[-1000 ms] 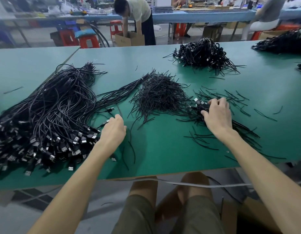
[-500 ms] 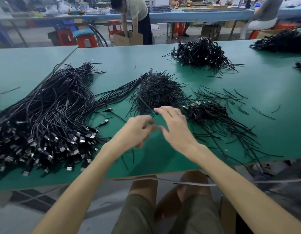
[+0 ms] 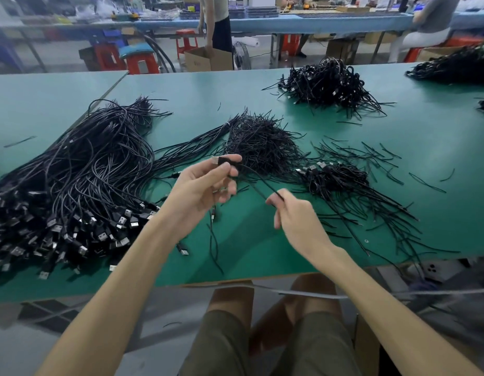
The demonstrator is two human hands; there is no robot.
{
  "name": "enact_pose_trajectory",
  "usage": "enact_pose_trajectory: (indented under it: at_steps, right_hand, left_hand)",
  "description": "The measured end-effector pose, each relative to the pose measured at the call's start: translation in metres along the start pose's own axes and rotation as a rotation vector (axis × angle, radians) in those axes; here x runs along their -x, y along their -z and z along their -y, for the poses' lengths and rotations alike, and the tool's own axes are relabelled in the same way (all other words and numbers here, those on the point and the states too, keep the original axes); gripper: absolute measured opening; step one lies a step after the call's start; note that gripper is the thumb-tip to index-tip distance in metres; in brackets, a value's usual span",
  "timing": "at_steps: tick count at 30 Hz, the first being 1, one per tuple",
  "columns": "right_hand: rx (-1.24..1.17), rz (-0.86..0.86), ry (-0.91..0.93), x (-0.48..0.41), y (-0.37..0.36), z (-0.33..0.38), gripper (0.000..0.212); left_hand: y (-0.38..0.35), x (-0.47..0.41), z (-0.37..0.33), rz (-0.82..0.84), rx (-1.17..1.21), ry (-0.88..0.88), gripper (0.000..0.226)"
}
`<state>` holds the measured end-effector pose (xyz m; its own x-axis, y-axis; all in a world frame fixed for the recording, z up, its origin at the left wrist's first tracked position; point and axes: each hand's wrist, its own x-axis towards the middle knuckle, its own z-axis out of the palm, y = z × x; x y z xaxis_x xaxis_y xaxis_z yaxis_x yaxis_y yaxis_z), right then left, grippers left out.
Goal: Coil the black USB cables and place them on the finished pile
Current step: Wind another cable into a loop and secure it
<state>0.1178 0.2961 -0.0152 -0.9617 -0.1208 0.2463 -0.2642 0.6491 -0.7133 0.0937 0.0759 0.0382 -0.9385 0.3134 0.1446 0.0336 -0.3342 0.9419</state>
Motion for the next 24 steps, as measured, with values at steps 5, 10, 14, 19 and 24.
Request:
enact_pose_trajectory:
  at_steps: [5,10,14,19,24]
  right_hand:
    - [0.394,0.081,0.171,0.016,-0.006,0.018,0.057]
    - [0.275,0.184,0.086,0.026,-0.007,0.023,0.073]
    - [0.069,0.229,0.137,0.025,-0.004,0.018,0.054]
    - [0.234,0.180,0.185,0.012,0.016,0.000,0.056]
    - [0.027,-0.018,0.176,0.003,0.025,0.021,0.056]
  left_hand:
    - [-0.015,-0.001,0.009,-0.066,0.242,0.099,0.022]
    - [-0.024,0.005,0.009,0.071,0.481,0.119,0.032]
    - [-0.022,0.006,-0.001,0.059,0.454,0.121,0.041]
    - [-0.008,0.018,0.003,0.204,-0.537,-0.001,0.034]
    - [-0.015,0.025,0.029,0.337,-1.406,-0.081,0.023]
